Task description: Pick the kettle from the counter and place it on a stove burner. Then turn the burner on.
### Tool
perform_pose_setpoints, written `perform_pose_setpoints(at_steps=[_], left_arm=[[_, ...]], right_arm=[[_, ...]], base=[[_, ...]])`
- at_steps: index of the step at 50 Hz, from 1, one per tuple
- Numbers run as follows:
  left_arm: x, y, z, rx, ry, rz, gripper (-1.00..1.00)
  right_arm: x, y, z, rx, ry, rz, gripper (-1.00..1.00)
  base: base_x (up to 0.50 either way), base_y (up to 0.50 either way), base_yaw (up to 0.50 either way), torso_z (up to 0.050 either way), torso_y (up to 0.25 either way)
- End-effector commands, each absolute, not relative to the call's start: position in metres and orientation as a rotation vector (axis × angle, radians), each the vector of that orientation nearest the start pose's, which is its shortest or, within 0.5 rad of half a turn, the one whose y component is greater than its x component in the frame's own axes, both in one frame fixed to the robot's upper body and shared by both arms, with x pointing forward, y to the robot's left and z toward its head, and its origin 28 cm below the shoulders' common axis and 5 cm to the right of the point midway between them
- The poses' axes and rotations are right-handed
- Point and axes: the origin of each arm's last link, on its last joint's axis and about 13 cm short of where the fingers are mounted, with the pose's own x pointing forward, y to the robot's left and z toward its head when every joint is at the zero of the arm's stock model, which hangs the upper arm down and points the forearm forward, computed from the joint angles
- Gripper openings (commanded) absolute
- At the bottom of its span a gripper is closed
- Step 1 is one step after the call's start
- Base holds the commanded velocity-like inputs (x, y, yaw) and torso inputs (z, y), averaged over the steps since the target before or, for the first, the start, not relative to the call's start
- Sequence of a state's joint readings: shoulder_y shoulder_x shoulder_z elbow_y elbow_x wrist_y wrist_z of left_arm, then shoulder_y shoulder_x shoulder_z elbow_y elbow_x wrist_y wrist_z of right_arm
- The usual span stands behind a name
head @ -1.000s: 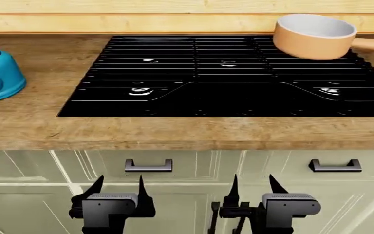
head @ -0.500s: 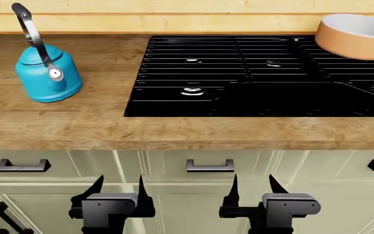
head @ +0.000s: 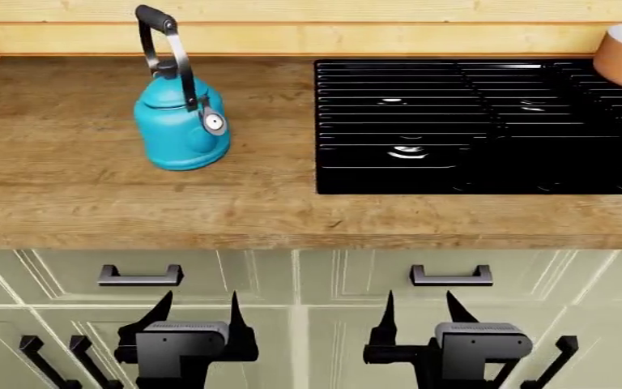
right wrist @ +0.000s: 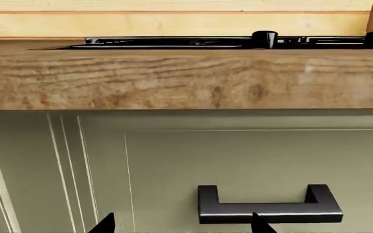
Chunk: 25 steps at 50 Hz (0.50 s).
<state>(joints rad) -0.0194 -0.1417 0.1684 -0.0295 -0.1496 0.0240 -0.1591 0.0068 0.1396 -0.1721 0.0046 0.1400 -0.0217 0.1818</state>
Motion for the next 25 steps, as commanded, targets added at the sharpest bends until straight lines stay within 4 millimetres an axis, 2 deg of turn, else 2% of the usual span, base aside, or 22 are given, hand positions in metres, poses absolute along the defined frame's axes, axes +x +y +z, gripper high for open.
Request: perform_pose_setpoints(at_steps=[1, 25], left_arm=[[0.2123, 0.2062, 0.0094, -0.013, 0.013, -0.003, 1.00], [0.2120, 0.2062, 0.0096, -0.008, 0.012, -0.005, 1.00]], right_arm=[[0.2084, -0.0941, 0.0123, 0.004, 0.003, -0.008, 1.00], [0.2094, -0.0946, 0.0120, 0.002, 0.004, -0.008, 1.00]], base=[[0.00, 0.50, 0.00, 0.000, 0.000], [0.00, 0.50, 0.00, 0.000, 0.000]])
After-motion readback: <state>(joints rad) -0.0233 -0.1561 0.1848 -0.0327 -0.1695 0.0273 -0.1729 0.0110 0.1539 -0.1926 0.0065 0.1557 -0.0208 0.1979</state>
